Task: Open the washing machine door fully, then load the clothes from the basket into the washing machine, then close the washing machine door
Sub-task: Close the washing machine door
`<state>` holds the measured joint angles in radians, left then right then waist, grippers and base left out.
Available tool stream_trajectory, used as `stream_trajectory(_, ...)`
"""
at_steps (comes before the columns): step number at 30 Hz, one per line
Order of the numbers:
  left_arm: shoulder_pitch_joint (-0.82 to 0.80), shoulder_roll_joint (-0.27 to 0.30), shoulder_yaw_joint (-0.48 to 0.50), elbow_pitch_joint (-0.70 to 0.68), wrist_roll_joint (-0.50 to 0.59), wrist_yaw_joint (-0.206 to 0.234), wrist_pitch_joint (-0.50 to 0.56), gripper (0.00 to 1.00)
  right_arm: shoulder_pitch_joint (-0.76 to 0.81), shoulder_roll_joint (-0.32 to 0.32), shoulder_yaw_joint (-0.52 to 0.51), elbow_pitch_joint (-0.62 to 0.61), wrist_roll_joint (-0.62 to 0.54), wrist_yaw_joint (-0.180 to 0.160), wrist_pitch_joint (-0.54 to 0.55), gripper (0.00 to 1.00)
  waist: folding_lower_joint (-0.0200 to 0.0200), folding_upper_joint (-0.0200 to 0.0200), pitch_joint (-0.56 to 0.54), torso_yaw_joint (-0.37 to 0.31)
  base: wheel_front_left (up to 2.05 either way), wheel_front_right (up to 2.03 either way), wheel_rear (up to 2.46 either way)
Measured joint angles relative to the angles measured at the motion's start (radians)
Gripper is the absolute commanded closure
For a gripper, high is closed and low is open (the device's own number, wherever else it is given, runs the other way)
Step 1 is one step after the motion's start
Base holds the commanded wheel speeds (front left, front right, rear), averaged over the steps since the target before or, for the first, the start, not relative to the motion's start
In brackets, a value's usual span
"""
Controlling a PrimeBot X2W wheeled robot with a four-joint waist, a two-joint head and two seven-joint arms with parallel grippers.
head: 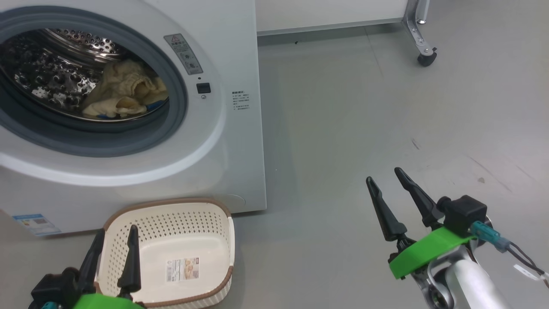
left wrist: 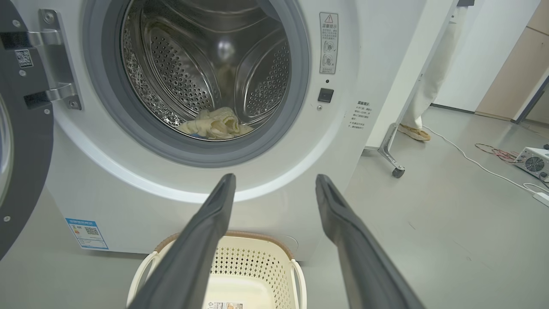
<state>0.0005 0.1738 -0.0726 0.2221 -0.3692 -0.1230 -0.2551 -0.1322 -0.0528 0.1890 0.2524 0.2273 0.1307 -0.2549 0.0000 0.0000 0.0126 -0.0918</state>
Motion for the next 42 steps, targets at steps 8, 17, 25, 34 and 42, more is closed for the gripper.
stream_trajectory(8, 0.000, -0.004, 0.007, -0.008, 0.002, -0.001, 0.000, 0.00, 0.000, 0.000, 0.003, 0.001, 0.000, 0.000, 0.000, 0.00, 0.0000, 0.0000, -0.005, -0.010, 0.00, 0.00, 0.00)
stream_trajectory(17, 0.000, -0.008, 0.013, -0.010, 0.002, -0.001, 0.000, 0.00, 0.000, 0.000, 0.003, 0.001, 0.000, 0.000, 0.000, 0.00, 0.0000, 0.0000, 0.000, -0.018, -0.02, 0.02, 0.00)
stream_trajectory(25, 0.000, -0.008, 0.012, 0.002, 0.001, -0.001, 0.000, 0.00, 0.000, 0.000, 0.003, 0.002, 0.000, 0.000, 0.000, 0.00, 0.0000, 0.0000, 0.004, -0.016, -0.76, 0.76, 0.00)
stream_trajectory(34, -0.004, -0.010, 0.011, 0.002, 0.001, -0.001, 0.000, 0.00, -0.001, 0.000, 0.001, 0.007, 0.000, 0.000, 0.000, 0.00, 0.0000, 0.0000, 0.010, -0.012, -1.85, 1.85, 0.00)
stream_trajectory(42, -0.006, -0.012, 0.015, -0.008, 0.001, -0.001, 0.000, 0.00, -0.001, 0.000, 0.001, 0.008, 0.000, 0.000, 0.000, 0.00, 0.0000, 0.0000, 0.025, -0.010, -2.08, 2.08, 0.00)
